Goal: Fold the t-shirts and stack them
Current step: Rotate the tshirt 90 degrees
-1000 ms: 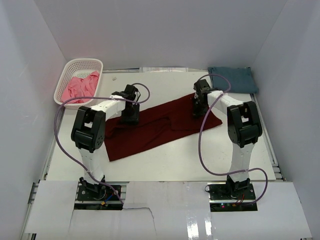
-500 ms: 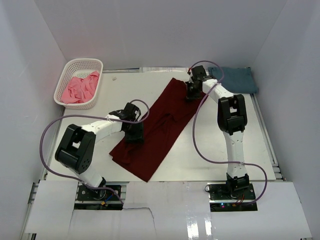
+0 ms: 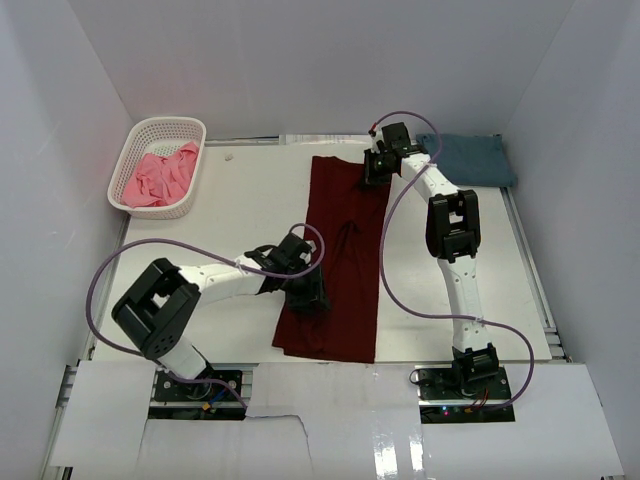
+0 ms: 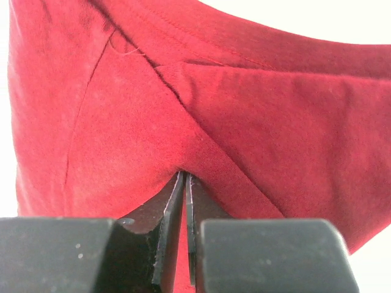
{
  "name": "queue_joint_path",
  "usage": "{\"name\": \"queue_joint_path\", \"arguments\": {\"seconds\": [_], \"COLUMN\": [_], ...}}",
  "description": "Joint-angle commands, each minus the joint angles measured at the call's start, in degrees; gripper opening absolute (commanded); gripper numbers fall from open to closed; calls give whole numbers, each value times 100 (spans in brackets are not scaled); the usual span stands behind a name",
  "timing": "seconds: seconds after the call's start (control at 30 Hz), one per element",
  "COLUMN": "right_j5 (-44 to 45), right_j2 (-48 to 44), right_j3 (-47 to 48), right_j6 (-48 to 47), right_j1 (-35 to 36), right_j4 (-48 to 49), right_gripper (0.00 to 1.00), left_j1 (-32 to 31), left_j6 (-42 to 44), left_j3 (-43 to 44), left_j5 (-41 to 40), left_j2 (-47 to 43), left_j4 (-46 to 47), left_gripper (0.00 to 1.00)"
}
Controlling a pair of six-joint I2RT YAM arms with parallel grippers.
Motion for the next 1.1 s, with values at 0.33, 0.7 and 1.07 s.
{"name": "queue_joint_path", "arguments": {"seconds": [0.33,0.7,1.07], "right_j5": [-410,-761,-207], "right_j2": [505,-794,-2176], "right_j3": [289,-167,-1740], "right_j6": [174,147,42], "right_j1": [-114,-131,-289], "right_j4": [457,765,267], "right_gripper": [12,25,47], "left_j1": [-1248,508,1732], "left_j6": [-1016,441,1743], "left_j3": [750,2314,5452], "left_j5": [722,0,-105], "left_j2": [913,-169,2372], "left_j4": [128,-2184,-1625], "left_gripper": [63,66,68]}}
